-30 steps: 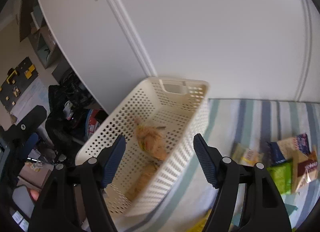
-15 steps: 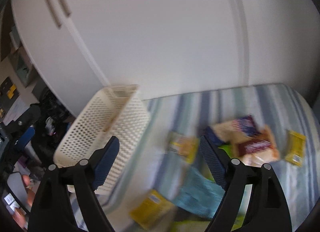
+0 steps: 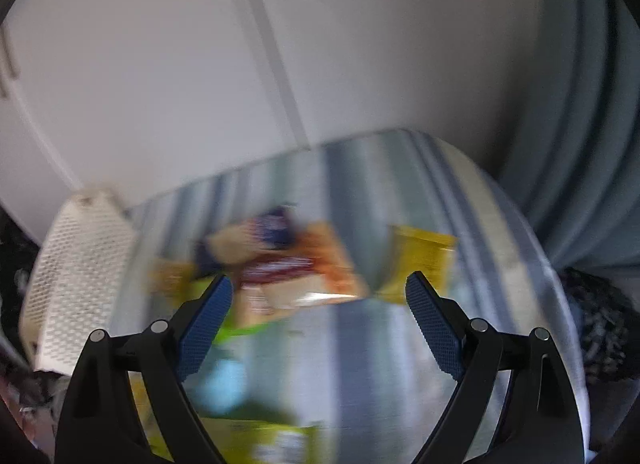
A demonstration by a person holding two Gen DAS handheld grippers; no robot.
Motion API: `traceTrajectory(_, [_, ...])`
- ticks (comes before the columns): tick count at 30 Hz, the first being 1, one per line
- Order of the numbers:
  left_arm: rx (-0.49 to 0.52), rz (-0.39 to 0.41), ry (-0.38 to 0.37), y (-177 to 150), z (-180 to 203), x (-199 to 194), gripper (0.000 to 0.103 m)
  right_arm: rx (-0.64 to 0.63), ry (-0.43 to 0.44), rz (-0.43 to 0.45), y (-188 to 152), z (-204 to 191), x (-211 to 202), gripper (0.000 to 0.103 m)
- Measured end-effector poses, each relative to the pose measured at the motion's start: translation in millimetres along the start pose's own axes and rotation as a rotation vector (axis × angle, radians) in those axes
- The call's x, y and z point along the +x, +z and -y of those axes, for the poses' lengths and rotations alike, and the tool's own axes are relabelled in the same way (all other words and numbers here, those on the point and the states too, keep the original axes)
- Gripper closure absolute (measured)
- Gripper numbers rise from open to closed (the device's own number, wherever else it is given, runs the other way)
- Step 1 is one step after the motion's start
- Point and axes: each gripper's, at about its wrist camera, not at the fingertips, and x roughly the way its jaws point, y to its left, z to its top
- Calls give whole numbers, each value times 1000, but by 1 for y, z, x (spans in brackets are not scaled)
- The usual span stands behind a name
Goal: Organize snacks
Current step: 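Grasp the yellow wafer pack with the right tool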
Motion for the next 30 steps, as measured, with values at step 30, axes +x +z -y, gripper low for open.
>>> traceTrajectory(30, [175,-493,-322,-90,74,117,3,52,-95,-172,6,46,70,55])
